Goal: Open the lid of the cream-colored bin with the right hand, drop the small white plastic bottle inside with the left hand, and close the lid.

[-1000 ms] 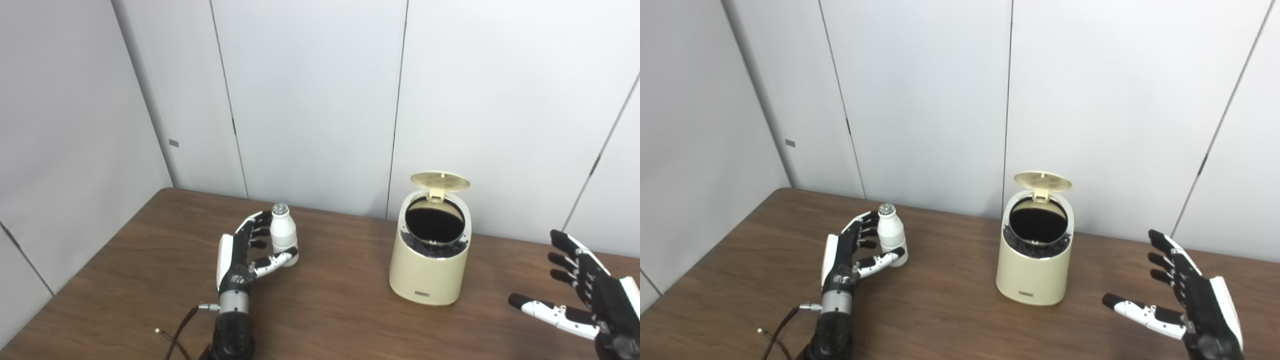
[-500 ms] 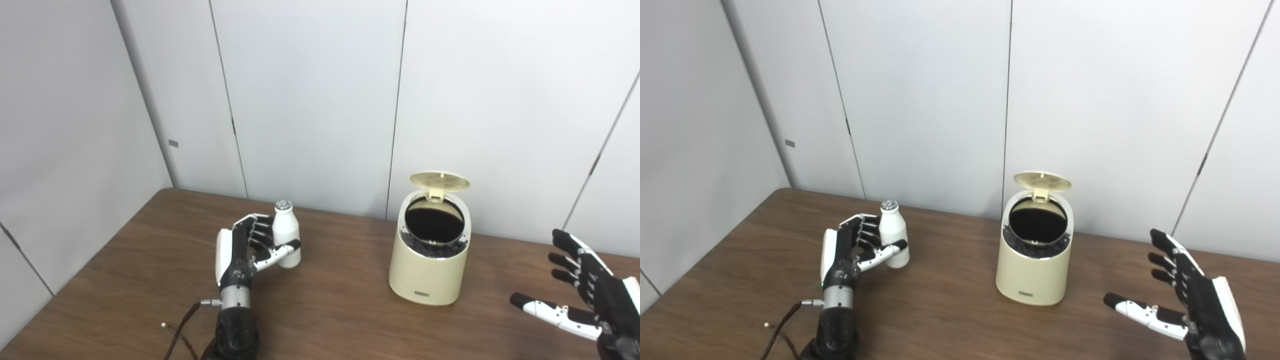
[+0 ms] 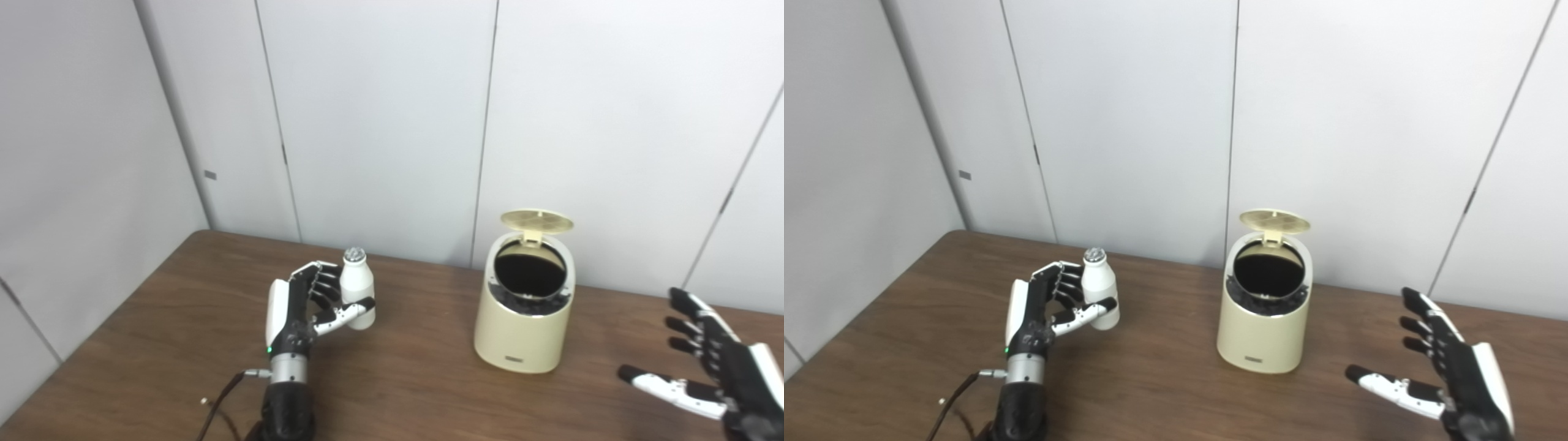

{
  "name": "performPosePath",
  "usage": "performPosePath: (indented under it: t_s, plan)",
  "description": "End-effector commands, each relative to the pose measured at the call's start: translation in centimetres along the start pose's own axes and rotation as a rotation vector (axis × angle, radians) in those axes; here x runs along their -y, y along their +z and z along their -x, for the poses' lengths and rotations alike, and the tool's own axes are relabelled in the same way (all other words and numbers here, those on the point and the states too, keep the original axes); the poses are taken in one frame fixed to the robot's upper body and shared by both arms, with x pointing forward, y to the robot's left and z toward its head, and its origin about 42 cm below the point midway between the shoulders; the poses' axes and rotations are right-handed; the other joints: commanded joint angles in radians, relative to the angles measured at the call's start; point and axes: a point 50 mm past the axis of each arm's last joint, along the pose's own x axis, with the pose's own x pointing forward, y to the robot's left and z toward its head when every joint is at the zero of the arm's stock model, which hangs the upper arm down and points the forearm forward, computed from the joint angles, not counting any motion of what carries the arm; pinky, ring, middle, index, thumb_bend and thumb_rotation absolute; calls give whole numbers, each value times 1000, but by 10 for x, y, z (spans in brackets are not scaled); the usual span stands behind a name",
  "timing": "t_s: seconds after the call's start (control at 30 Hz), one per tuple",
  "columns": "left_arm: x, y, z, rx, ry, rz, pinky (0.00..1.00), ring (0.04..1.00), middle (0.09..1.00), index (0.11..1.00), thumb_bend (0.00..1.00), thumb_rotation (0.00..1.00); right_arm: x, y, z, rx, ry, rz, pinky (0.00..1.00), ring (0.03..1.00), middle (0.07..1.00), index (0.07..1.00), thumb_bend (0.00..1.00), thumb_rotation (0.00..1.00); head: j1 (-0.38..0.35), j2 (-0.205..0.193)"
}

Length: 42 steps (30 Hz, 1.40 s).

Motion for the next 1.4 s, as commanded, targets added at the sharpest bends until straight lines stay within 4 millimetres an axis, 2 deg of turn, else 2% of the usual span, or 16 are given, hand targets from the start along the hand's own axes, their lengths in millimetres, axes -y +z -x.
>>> performPosePath:
  t_s: [0.0,0.2,0.3,0.4,0.57,0.7,1.07,1.37]
  plan:
    - [1,41,-20,147,-9,64,361,439,493,491,506,0,3,8,-9,101,-23,27,743,836,889,883,657,0,-15,-3]
    - [9,78,-27,252,-77,114,393,450,496,478,506,0,-7,-11,-16,125,-21,51,680,794,863,869,701,15,-81,-27]
    - [19,99,-34,313,-115,173,392,448,498,478,506,0,-11,-19,-19,132,-16,57,661,811,865,865,710,116,-105,-35]
    - [28,116,-39,343,-132,204,383,448,505,474,505,0,-14,-22,-19,133,-17,66,665,808,859,856,716,174,-122,-43]
    - [44,139,-47,385,-161,238,379,449,499,478,505,0,-19,-24,-18,135,-16,59,684,812,861,855,714,200,-139,-49]
    - [60,156,-49,417,-179,255,360,443,487,490,506,0,-22,-24,-17,142,-23,73,663,799,861,854,710,201,-150,-49]
    - [89,185,-50,467,-224,348,344,434,472,504,506,0,-24,-24,-17,140,-34,75,662,799,863,857,701,192,-172,-45]
    - [115,184,-41,481,-238,397,285,423,475,496,507,0,-23,-21,-16,139,-42,80,669,805,864,860,708,231,-186,-43]
